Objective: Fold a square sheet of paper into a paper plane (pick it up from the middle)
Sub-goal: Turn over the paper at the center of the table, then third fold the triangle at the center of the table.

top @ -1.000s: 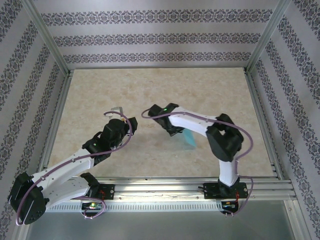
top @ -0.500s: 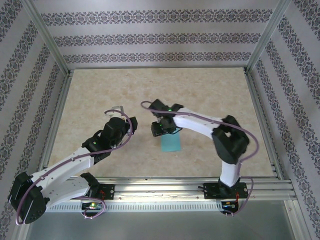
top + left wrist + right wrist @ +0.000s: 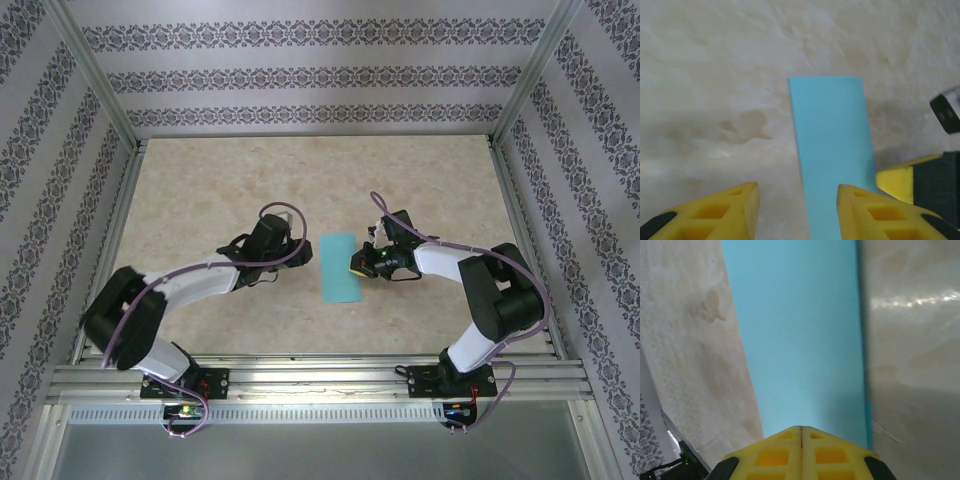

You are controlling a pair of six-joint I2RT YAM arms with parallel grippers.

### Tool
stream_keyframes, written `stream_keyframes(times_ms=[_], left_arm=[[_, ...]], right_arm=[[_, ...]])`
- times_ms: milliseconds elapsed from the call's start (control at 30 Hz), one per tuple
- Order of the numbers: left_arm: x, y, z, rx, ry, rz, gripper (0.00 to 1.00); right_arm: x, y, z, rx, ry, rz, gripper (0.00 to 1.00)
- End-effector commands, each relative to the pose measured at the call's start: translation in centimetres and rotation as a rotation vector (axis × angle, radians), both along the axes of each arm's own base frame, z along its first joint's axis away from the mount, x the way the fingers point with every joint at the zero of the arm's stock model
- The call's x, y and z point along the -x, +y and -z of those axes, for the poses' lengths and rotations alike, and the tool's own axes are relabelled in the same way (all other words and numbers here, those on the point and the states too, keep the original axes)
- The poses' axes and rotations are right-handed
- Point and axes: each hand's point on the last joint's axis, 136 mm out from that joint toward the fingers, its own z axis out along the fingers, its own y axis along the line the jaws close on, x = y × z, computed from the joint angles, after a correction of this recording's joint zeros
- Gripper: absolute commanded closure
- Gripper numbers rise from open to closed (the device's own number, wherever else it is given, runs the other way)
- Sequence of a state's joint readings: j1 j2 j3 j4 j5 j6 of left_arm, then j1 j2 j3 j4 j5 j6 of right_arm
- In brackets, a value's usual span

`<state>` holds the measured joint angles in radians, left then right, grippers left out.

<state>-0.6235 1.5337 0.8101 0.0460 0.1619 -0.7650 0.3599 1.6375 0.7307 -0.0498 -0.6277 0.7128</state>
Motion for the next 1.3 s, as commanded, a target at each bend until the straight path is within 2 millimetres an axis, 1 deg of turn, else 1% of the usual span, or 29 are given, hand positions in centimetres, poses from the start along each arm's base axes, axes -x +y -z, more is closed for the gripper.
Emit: stream_keyframes(times_ms=[0, 167, 233, 367, 500, 600, 867, 1133, 1267], left_arm=[[-0.5, -3.1, -1.0, 0.184, 0.070, 0.058, 0.57], [-0.7, -4.0, 0.4, 0.216, 0.122, 0.064, 0.57], [-0.6, -4.3, 1.0, 0.217, 0.147, 0.073, 0.57], [-0.5, -4.8, 1.7, 0.217, 0.177, 0.094, 0.57], [-0.6, -4.4, 2.5, 0.192, 0.195, 0.077, 0.57], [-0.6, -4.4, 2.9, 0.187, 0.203, 0.077, 0.56], [-1.1, -5.4, 3.9, 0.197, 0.243, 0.093, 0.58], [-1.2, -5.2, 5.1, 0.153, 0.279, 0.083, 0.58], [-1.0, -4.3, 5.6, 0.101, 0.296, 0.061, 0.58]], right_arm=[[-0.5, 0.3, -0.1, -0.041, -0.006, -0.006, 0.96], [0.0, -0.9, 1.5, 0.028, 0.029, 0.001, 0.97], [0.3, -1.6, 2.5, 0.052, 0.049, 0.017, 0.98], [1.2, -2.4, 4.4, 0.066, 0.112, 0.030, 0.99], [2.0, -2.8, 5.7, 0.090, 0.148, 0.037, 1.00], [2.3, -3.0, 6.0, 0.097, 0.157, 0.042, 1.00], [2.4, -3.0, 6.2, 0.092, 0.166, 0.043, 1.00], [2.6, -3.0, 6.2, 0.090, 0.167, 0.043, 1.00], [2.6, -2.9, 6.2, 0.086, 0.166, 0.043, 1.00]])
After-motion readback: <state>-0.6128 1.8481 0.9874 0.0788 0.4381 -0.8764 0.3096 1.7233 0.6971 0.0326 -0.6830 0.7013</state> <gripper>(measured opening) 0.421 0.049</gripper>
